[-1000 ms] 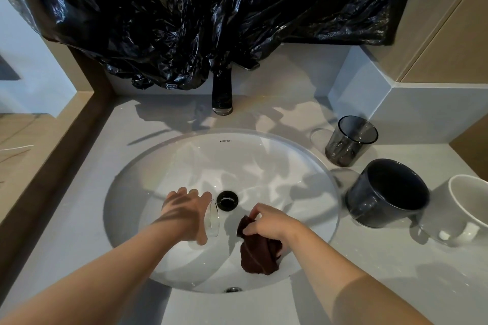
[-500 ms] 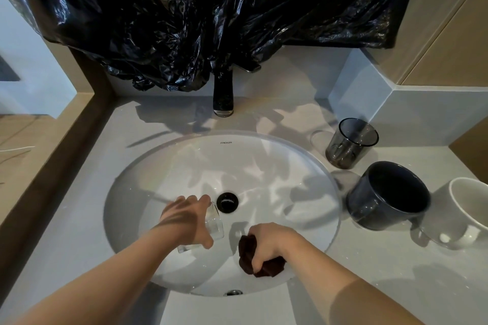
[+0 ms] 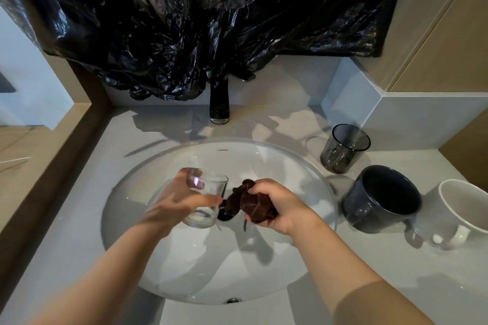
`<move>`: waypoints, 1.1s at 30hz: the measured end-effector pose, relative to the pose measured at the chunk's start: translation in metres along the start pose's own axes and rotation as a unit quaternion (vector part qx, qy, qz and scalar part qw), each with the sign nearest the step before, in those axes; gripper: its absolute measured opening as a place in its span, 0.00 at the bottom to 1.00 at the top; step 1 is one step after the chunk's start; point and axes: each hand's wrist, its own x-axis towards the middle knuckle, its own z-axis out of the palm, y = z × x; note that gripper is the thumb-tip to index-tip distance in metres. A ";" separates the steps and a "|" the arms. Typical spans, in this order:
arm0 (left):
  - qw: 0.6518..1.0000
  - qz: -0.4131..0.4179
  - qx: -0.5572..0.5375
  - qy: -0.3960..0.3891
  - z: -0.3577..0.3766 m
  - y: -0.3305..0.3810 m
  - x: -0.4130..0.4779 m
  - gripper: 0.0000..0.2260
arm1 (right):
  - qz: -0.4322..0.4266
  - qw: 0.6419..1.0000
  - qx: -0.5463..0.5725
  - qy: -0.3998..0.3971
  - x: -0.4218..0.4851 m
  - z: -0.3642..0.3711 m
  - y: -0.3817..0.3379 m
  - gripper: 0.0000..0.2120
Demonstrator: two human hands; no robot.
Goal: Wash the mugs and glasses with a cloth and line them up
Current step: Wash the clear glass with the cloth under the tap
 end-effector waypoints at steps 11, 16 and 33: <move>0.988 0.096 -0.089 0.084 0.020 0.042 -0.009 0.38 | -0.098 0.991 0.093 0.024 -0.029 0.000 -0.010 0.18; 0.983 0.159 -0.078 0.054 0.048 0.061 -0.021 0.32 | -0.206 0.970 0.092 0.094 -0.061 -0.022 -0.003 0.08; 0.983 0.174 -0.048 0.042 0.228 0.077 -0.114 0.33 | -0.271 0.945 0.029 0.181 -0.165 -0.171 0.048 0.07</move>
